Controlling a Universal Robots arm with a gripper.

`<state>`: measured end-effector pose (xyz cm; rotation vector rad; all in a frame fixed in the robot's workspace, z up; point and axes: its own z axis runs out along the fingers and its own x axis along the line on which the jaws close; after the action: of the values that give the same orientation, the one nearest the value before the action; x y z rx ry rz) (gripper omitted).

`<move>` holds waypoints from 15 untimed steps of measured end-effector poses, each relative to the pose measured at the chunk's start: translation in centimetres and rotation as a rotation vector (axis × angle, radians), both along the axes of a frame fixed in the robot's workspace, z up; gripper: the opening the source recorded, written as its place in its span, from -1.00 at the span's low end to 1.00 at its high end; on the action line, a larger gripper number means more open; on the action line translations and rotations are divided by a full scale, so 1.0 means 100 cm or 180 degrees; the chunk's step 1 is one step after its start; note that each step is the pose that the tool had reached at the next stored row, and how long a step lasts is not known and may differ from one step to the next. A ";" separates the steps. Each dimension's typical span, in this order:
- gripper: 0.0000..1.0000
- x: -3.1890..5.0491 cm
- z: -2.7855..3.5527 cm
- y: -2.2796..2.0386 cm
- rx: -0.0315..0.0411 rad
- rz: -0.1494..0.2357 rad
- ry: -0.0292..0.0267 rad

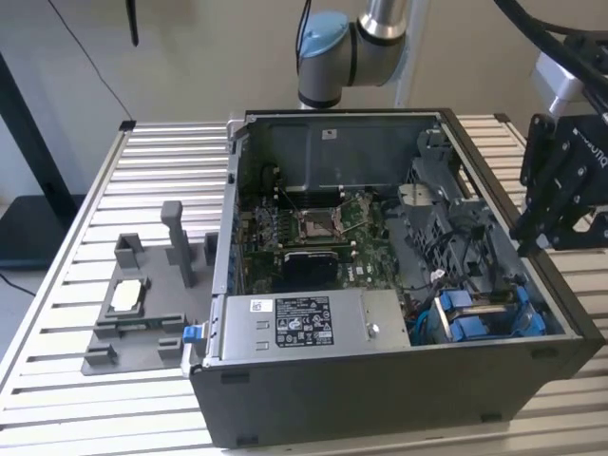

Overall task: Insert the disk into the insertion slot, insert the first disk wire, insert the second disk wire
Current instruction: 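Insert the first disk wire, then insert the second disk wire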

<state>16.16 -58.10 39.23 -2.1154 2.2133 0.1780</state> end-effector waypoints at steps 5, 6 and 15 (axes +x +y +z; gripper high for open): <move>-0.47 -0.0049 0.0000 0.0095 0.0000 -0.0001 -0.0003; -0.47 -0.0060 0.0001 0.0113 0.0000 -0.0001 -0.0002; -0.47 -0.0152 0.0000 0.0250 0.0000 -0.0001 -0.0003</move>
<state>14.63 -55.60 39.24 -2.1148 2.2129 0.1772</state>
